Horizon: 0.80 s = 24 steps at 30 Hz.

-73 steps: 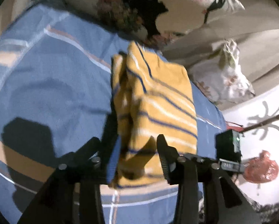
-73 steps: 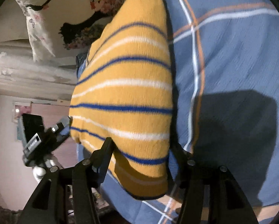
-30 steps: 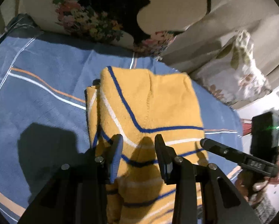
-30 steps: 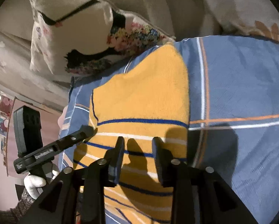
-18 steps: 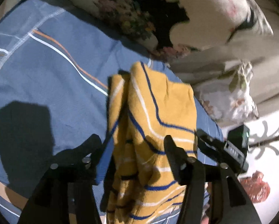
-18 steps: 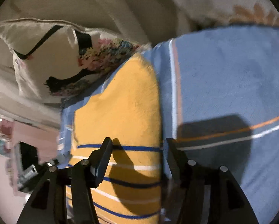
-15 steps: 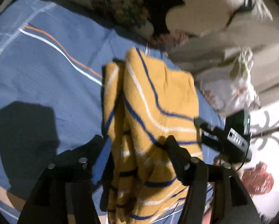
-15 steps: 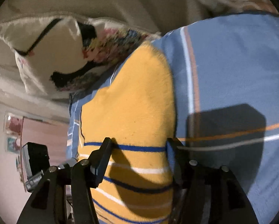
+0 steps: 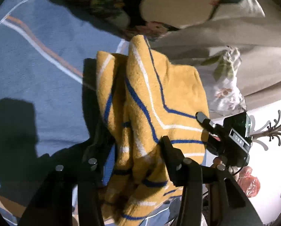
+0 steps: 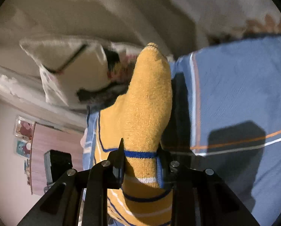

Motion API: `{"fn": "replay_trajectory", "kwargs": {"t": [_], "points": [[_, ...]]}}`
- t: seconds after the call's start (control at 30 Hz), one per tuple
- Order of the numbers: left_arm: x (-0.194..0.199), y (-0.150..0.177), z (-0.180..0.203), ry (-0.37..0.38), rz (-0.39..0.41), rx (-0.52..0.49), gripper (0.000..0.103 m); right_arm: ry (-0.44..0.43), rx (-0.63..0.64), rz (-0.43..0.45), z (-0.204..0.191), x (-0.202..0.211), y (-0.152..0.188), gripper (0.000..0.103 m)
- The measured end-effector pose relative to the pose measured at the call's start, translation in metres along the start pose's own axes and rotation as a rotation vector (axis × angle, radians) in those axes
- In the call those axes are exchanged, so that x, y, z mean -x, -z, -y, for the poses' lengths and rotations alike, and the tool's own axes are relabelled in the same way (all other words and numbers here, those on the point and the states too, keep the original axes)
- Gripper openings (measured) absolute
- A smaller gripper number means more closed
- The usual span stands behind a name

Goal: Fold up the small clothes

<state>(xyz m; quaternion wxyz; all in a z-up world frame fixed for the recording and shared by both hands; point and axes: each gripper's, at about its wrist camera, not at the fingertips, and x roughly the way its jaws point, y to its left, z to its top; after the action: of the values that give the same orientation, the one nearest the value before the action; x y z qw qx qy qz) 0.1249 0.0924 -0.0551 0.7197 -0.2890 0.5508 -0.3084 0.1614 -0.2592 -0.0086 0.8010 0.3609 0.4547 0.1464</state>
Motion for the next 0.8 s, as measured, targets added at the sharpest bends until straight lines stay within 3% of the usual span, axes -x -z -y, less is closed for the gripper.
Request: {"fn": "replay_trajectory", "kwargs": {"t": [0.07,0.13,0.2,0.3,0.37,0.4,0.57,0.67,0.73,0.8], "points": [[-0.006,-0.003,0.004,-0.078,0.010,-0.010,0.044,0.077,0.032,0.003,0.003,0.006,-0.008,0.031],[-0.016,-0.004,0.005,-0.246,0.004,-0.052,0.044,0.145,-0.003,-0.039,0.016,-0.001,-0.010,0.039],[-0.019,-0.004,0.011,-0.307,0.012,-0.094,0.044,0.184,-0.035,-0.048,0.027,-0.004,-0.007,0.039],[-0.012,-0.005,0.024,-0.389,0.045,-0.141,0.043,0.137,-0.039,0.024,0.026,0.019,0.003,0.039],[-0.008,-0.008,0.032,-0.497,0.077,-0.162,0.034,0.143,-0.006,0.050,0.019,0.034,0.008,0.039],[-0.002,-0.009,0.032,-0.514,0.089,-0.153,0.031,0.135,0.018,0.058,0.014,0.041,0.012,0.039],[0.035,0.001,0.050,-0.371,0.151,-0.151,0.032,0.066,0.146,0.001,-0.023,0.042,0.050,0.039],[0.026,0.017,0.063,-0.255,0.117,-0.165,0.035,0.034,0.128,-0.052,-0.018,0.032,0.070,0.039],[0.008,0.026,0.061,-0.262,0.061,-0.158,0.036,0.051,0.095,-0.082,-0.006,0.021,0.075,0.039],[-0.013,0.032,0.046,-0.351,0.007,-0.123,0.036,0.051,0.041,-0.129,0.012,0.003,0.074,0.036]]}}
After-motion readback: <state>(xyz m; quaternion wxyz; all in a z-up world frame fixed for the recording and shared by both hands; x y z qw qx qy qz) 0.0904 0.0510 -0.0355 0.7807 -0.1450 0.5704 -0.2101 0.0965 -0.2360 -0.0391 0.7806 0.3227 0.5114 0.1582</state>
